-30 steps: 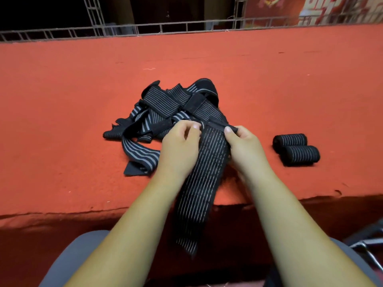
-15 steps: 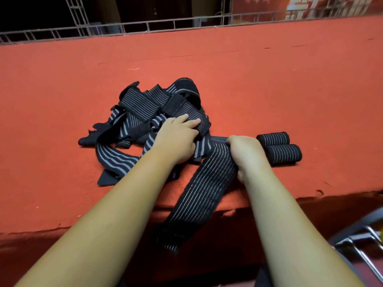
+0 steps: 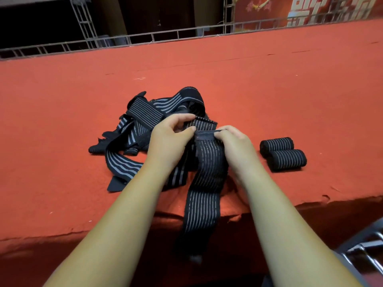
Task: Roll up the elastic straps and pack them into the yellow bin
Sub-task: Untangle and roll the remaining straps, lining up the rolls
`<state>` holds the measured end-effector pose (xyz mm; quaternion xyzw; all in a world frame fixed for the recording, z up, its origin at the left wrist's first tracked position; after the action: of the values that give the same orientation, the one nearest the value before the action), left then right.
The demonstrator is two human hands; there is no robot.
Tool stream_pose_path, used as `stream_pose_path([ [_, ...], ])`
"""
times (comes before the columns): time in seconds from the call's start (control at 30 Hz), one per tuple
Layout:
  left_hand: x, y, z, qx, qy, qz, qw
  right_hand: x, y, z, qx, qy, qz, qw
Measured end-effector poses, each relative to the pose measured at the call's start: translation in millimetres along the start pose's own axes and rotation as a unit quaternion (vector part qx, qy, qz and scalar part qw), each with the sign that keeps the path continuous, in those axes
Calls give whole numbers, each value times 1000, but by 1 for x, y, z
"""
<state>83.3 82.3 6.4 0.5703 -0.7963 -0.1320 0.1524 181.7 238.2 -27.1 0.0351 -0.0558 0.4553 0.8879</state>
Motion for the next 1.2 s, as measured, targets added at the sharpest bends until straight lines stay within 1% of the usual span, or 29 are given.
stream_pose_path([
  [0.1,10,-14,-8,14,-47,16,999,-7,-2,1,7,72,26,997],
  [0.17,15,-24,-10,19,-56,33,998,-10,-6,4,16,105,42,994],
  [0.37,33,-46,-8,44,-119,37,991,-25,-13,10,67,82,74,992],
  [0.47,36,-55,-3,56,-133,38,989,-34,-18,8,62,83,102,989],
  [0.57,41,-60,4,75,-147,43,985,-41,-20,4,57,51,106,991],
  [0.63,44,-61,8,88,-152,51,983,-44,-20,0,44,56,118,990],
  [0.7,47,-62,11,110,-153,57,980,-47,-21,-4,34,58,127,990],
  [0.77,49,-64,12,138,-170,56,974,-49,-22,-6,41,47,127,990],
  [0.87,56,-63,18,153,-177,36,971,-47,-23,-6,56,14,124,991],
  [1.03,68,-61,28,126,-153,-6,980,-50,-34,-2,97,-41,159,982],
  [1.2,83,-57,36,123,-189,-92,970,-55,-43,-3,121,-120,184,968],
])
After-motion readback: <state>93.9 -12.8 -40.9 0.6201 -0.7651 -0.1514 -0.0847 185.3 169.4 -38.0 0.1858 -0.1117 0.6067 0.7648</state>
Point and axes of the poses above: each hand's wrist, its own y-axis towards the middle knuckle, its own x-axis out of the back of the hand, z = x × y, the point moved 5 cm from there along y, towards the middle knuckle, and after that the axes turned 11 degrees about -y, right-handed, at the moved point
